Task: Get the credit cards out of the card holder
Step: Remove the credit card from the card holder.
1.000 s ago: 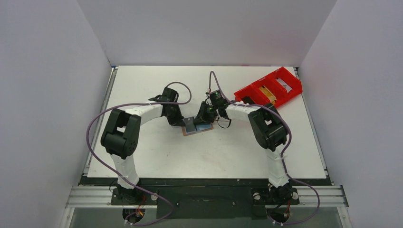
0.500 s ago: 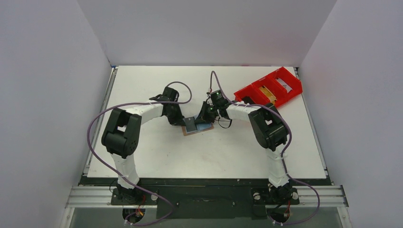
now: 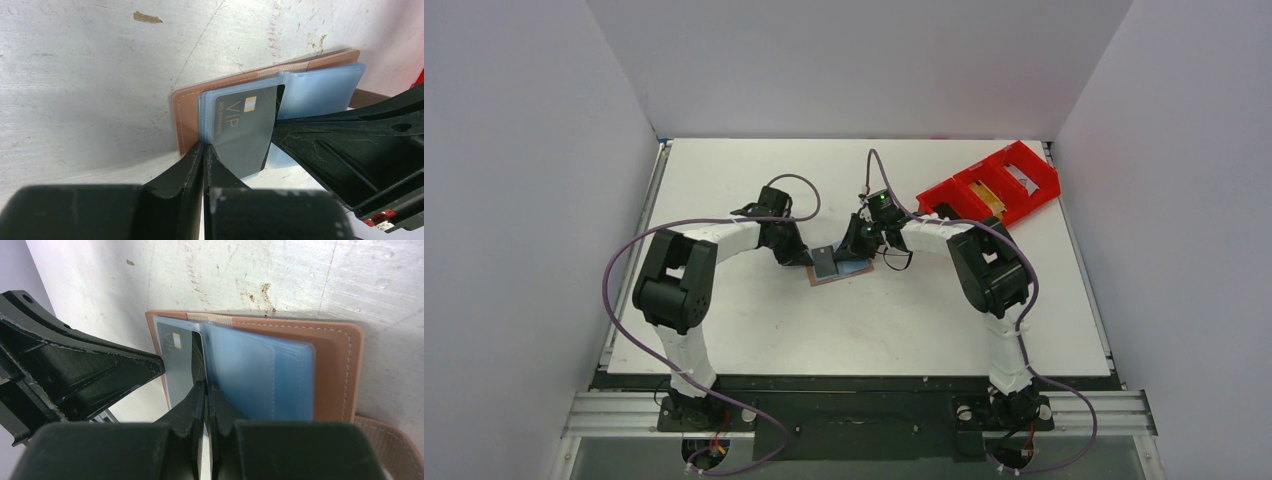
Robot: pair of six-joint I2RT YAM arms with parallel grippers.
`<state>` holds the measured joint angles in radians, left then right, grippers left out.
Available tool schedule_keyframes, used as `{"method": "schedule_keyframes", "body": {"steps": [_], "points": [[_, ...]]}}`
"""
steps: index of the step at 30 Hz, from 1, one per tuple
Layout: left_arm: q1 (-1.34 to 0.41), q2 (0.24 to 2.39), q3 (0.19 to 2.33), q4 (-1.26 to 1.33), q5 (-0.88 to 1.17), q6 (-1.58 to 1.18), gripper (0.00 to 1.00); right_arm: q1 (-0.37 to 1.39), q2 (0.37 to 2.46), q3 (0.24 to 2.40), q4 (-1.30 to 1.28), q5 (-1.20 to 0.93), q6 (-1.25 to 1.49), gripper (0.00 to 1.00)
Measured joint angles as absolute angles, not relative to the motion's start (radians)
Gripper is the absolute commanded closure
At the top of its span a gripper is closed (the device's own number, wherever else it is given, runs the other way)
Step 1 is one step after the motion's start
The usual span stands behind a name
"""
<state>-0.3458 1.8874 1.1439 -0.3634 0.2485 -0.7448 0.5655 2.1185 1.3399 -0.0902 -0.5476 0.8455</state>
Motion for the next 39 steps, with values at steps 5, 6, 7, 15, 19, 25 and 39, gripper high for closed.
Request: {"method": "schedule_keyframes", "body": {"steps": [5, 6, 7, 15, 19, 25, 39], "points": [[-0.344, 1.887, 1.142, -0.361, 0.251, -0.745, 1.0, 0.564, 2.119, 1.338, -0.09, -0.548, 0.841, 1.0], [-0.344, 1.887, 1.141, -0.361, 0.251, -0.745, 1.0, 0.564, 2.119, 1.338, -0.09, -0.548, 0.84, 1.0], [-0.344, 1.887, 1.141, -0.361, 0.251, -0.745, 1.0, 0.564, 2.119, 1.338, -0.09, -0.548, 0.839, 1.0], [-0.343, 1.887, 1.141, -0.361, 0.251, -0.744, 1.0, 0.564, 2.119, 1.338, -0.09, -0.556, 0.831, 0.87], [-0.343, 1.887, 1.142, -0.361, 0.251, -0.744, 1.0, 0.564, 2.119, 1.338, -0.091, -0.555, 0.824, 0.85], [-0.343, 1.887, 1.142, -0.362, 0.251, -0.743, 1.0, 0.566, 2.119, 1.339, -0.094, -0.551, 0.816, 0.84], [-0.344, 1.904, 1.175, -0.393, 0.243, -0.727, 1.0, 0.581, 2.12, 1.343, -0.094, -0.549, 0.829, 0.96]]}}
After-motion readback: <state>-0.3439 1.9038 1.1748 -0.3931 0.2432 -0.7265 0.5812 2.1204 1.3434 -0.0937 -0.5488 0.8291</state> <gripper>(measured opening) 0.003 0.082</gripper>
